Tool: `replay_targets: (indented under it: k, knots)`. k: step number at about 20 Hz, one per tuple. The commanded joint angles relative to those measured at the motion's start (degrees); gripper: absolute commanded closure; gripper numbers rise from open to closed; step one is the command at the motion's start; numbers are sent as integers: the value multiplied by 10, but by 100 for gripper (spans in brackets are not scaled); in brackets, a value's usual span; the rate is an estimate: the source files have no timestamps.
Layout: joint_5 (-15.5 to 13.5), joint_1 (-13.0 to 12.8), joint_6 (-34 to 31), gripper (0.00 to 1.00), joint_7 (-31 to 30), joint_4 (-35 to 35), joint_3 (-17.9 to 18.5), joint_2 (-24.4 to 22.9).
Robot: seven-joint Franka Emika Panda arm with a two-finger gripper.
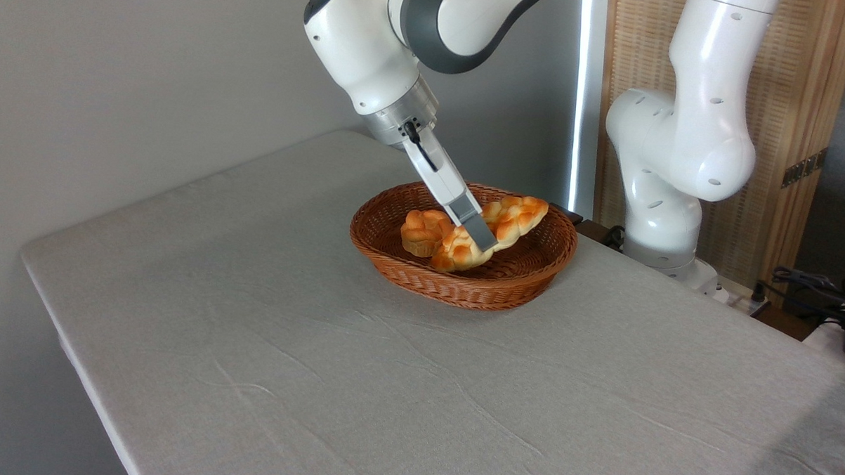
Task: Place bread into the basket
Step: 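Lower the loaf into the basket beside the round bun and release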
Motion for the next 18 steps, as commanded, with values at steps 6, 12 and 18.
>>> replay_targets:
  k: [6,12,18]
  knots:
    - [-46,-9,37,0,-21,4,13,0]
    - [-47,4,36,0,-39,50,17,0]
    - [-44,6,31,0,-143,289,93,101]
